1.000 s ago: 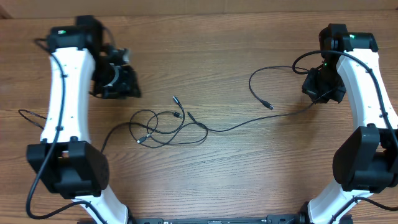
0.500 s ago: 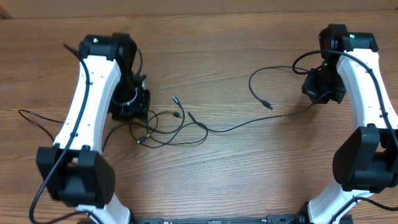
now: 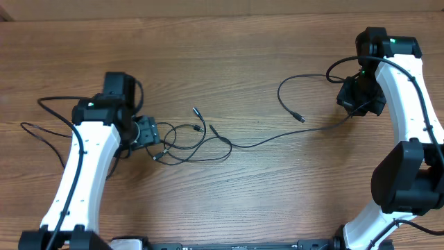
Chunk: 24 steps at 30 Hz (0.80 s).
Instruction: Untangle cables
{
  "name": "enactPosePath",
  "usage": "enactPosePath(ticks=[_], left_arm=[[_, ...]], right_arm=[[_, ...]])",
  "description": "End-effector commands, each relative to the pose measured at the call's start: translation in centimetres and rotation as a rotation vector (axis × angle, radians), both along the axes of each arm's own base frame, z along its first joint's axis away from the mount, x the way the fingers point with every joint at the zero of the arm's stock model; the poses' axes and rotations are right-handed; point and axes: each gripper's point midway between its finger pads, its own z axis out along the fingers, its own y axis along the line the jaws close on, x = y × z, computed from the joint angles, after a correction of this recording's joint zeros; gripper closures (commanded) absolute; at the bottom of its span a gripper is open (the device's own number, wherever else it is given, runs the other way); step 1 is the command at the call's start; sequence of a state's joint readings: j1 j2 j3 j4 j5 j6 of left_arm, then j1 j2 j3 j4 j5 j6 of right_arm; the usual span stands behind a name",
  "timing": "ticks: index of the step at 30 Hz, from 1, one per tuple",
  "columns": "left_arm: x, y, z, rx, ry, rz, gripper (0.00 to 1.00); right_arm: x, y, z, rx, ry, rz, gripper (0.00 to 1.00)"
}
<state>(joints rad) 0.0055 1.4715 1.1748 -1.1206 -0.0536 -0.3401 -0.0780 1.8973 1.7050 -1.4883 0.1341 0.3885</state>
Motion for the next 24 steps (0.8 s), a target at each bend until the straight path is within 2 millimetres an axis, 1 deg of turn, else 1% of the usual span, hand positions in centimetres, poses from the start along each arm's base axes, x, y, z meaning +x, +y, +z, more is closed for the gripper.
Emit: enactPosePath(ticks=[1,4,7,11,13,16,20,21,23,24], left_arm=[[-0.2,2.3,-2.7,-0.004,0.053,0.048,0.21],[0.1,4.3,-4.9,-0.028,0.103,0.064,0.22],[-0.5,5.7,-7.2,-0.062,0.176,0.087,0.23],[-1.2,6.3,-9.9,-0.07,0.265,0.107,0.25],[-1.4,6.5,-10.8,-0.062,0.298,0.097,0.27],[-1.5,7.1,-11.8,-0.033,0.32,0.098,0.3],[-0.6,7.4,-12.3,-0.022,0.29,0.098,0.29],[-0.4,7.5,-12.3,-0.016,0.283,0.099,0.31],[-0.3,7.6,-12.3,-0.009,0.279,0.099,0.36],[-0.3,7.6,-12.3,-0.009,0.279,0.099,0.42]], right_arm=[[0.0,-0.1,0.2,0.0,-0.007,-0.007,0.96],[0.0,-0.1,0.2,0.0,-0.007,-0.007,0.96],[0.1,-0.1,0.2,0.0,-0.008,-0.007,0.96],[0.1,-0.1,0.2,-0.001,-0.009,-0.007,0.96],[0.1,-0.1,0.2,0.0,-0.008,-0.007,0.96],[0.1,-0.1,0.2,-0.001,-0.008,-0.007,0.96],[0.1,-0.1,0.2,-0.001,-0.009,-0.007,0.96],[0.1,-0.1,0.2,-0.001,-0.008,-0.007,0.96],[0.1,-0.1,0.2,-0.001,-0.008,-0.007,0.96],[0.1,-0.1,0.2,-0.001,-0.008,-0.007,0.96]])
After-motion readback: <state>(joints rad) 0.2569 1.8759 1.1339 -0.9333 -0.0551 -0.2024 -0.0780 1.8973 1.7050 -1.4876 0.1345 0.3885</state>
